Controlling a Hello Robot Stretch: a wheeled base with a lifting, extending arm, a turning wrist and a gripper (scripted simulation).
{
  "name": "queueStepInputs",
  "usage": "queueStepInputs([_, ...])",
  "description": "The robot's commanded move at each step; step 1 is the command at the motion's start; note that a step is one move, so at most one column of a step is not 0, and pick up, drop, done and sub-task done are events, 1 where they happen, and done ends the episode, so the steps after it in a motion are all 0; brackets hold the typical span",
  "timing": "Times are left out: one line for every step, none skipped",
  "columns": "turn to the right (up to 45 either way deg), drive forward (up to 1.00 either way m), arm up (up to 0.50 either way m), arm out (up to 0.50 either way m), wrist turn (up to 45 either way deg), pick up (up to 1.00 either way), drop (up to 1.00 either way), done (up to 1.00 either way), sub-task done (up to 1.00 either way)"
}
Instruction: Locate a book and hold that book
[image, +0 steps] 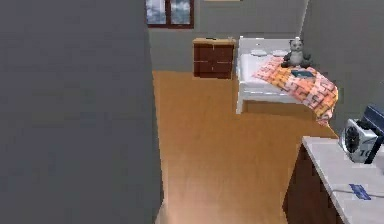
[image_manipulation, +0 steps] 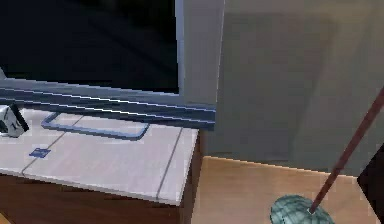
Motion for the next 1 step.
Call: queueStepInputs([9.0, 0.0, 0.0, 0.0, 0.0, 0.0, 0.0, 0.0, 0.0])
